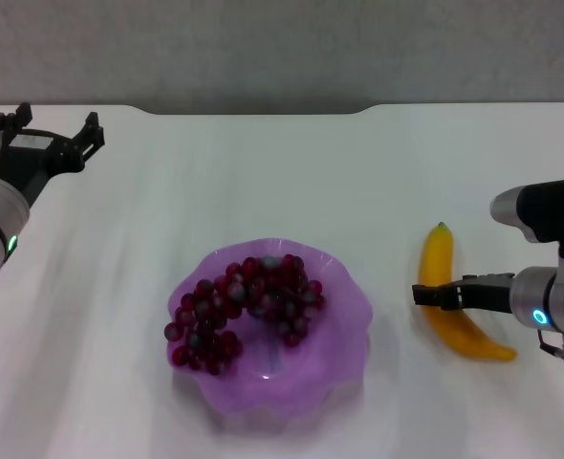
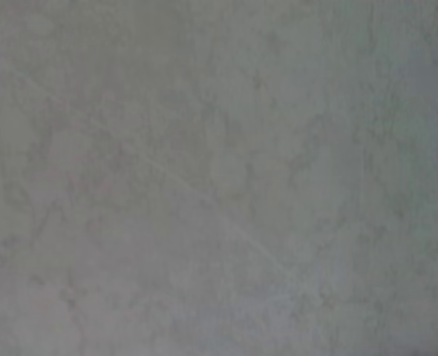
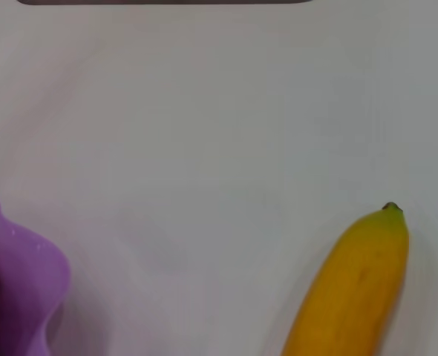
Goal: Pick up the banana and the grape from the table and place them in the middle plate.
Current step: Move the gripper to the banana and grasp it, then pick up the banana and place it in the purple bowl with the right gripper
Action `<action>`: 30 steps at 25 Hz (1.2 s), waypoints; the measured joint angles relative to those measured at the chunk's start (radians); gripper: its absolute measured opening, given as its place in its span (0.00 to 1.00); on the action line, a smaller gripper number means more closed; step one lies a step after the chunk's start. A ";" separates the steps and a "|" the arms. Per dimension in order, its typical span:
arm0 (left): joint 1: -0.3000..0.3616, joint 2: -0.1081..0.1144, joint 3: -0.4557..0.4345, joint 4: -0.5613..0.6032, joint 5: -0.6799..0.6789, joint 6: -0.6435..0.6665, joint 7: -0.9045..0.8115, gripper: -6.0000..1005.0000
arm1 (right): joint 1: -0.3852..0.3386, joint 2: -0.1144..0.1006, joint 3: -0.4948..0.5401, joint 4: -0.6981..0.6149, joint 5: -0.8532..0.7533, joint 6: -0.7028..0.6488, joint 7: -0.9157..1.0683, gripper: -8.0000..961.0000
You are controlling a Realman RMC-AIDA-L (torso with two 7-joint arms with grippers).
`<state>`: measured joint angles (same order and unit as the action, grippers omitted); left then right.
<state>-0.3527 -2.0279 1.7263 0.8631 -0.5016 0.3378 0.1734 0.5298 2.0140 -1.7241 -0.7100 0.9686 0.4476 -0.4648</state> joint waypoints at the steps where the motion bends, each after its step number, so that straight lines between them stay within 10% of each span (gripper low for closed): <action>1: 0.000 0.000 0.000 0.000 0.000 0.000 0.000 0.89 | 0.000 0.000 0.000 0.003 0.000 -0.002 0.000 0.92; 14: 0.000 0.000 0.001 0.001 0.000 0.005 -0.006 0.89 | 0.001 0.001 -0.028 0.018 0.022 -0.038 0.005 0.83; 30: 0.002 0.000 0.001 0.001 0.000 0.003 -0.006 0.89 | 0.004 0.000 -0.028 0.027 0.054 -0.046 0.000 0.50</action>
<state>-0.3504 -2.0279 1.7272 0.8645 -0.5016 0.3404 0.1672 0.5341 2.0144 -1.7516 -0.6833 1.0226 0.4017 -0.4652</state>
